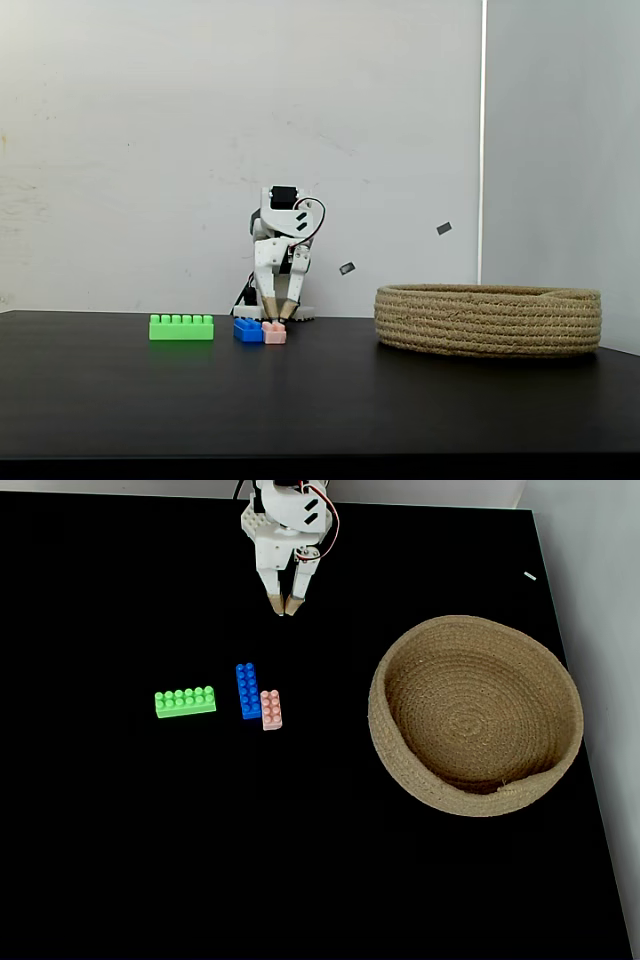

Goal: Place the lego blocks in the tray

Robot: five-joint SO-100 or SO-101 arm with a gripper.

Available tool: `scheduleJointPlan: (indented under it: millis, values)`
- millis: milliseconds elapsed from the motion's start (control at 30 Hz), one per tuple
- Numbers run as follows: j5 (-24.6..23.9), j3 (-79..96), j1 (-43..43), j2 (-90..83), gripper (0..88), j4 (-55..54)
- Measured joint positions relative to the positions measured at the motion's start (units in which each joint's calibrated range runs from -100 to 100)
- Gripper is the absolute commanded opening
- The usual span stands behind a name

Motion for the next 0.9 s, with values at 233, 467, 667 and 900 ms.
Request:
scheduleJointPlan:
  millis: [233,467,667,900]
  values:
    - [0.0,0.0,1.7,0.0,0.0,0.0]
    - [0.0,0.0,1.7,0.0,0.0,0.0]
    - [0.0,0.0,1.7,0.0,0.0,0.0]
    - [0.0,0.0,1.7,0.0,0.0,0.0]
